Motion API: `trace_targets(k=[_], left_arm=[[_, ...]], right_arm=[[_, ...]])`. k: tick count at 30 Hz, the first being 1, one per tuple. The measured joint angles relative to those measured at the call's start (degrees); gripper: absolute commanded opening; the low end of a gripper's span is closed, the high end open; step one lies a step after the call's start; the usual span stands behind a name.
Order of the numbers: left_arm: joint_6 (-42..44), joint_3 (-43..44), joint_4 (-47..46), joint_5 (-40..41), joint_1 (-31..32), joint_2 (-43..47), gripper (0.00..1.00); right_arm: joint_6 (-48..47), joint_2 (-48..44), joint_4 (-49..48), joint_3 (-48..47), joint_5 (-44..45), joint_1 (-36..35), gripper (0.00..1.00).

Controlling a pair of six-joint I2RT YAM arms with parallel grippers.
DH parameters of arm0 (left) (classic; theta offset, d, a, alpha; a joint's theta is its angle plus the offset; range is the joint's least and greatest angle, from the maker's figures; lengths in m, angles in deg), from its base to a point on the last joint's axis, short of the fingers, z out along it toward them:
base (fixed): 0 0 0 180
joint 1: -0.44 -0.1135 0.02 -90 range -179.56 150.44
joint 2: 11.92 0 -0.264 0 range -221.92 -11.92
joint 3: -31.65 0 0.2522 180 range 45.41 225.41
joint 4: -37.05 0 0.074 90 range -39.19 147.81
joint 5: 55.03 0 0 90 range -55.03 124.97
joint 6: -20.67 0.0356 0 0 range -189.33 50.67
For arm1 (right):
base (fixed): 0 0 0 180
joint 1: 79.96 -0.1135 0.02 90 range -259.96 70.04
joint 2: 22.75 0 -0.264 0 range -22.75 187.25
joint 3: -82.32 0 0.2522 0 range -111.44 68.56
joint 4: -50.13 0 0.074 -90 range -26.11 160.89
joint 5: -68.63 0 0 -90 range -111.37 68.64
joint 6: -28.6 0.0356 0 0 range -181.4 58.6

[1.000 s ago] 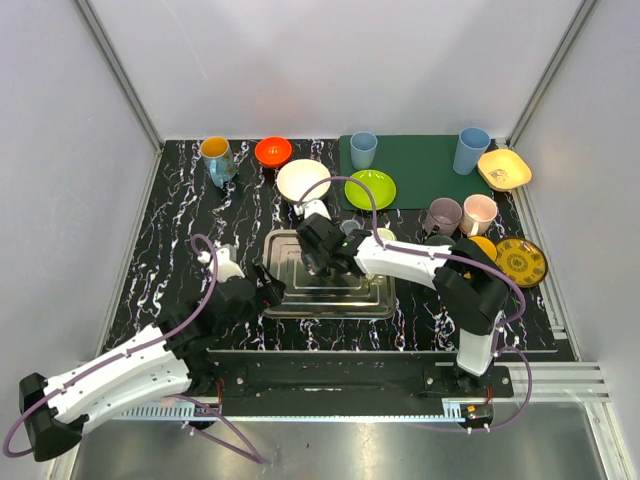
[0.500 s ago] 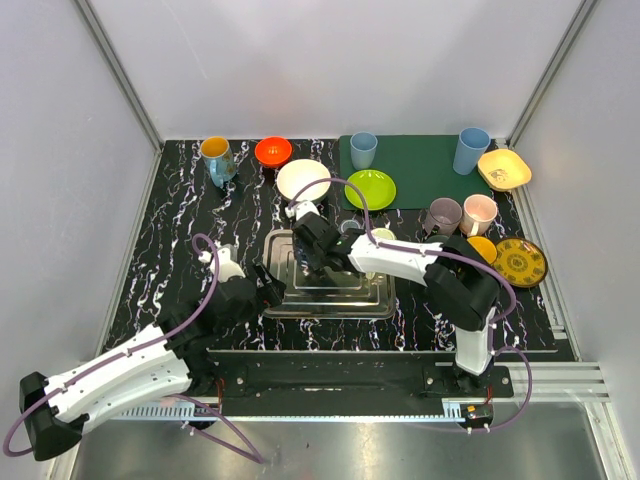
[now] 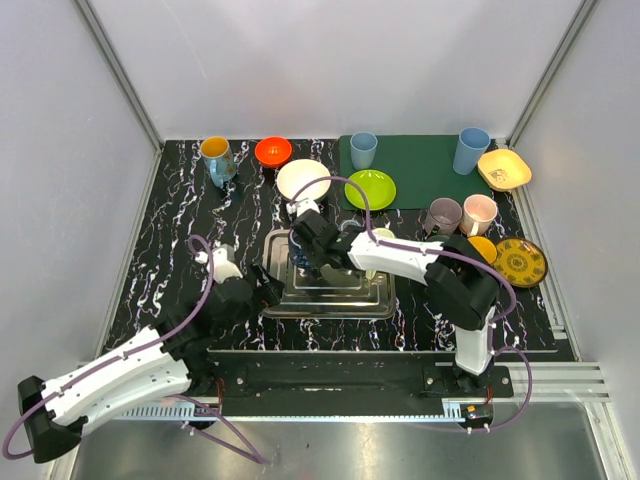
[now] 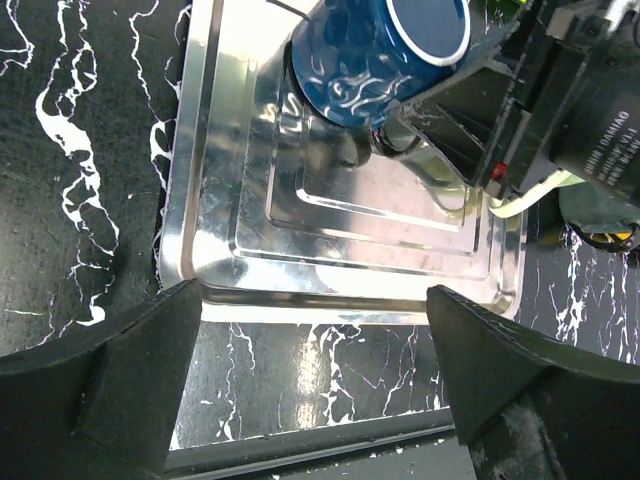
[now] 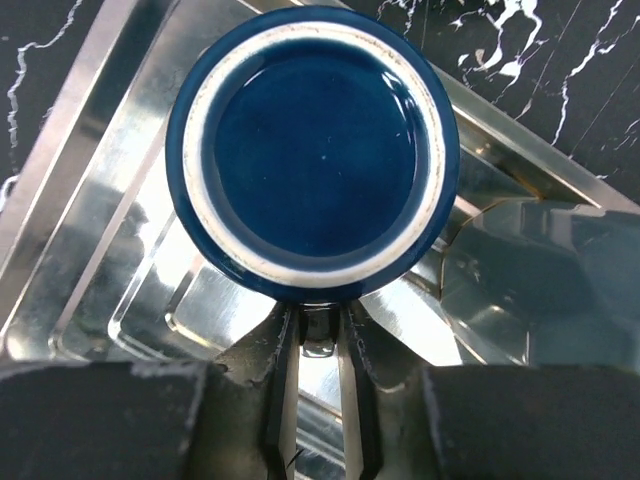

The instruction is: Turn the mug right side up

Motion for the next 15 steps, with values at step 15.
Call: trace_targets(k=[15], left_arm=[[4.8,-2.9,-9.9,2.1,-0.1,21.9,0.99]], right_arm=[[20.3,-26.7,-8.8,6.8,-22.3,3.9,0.00]])
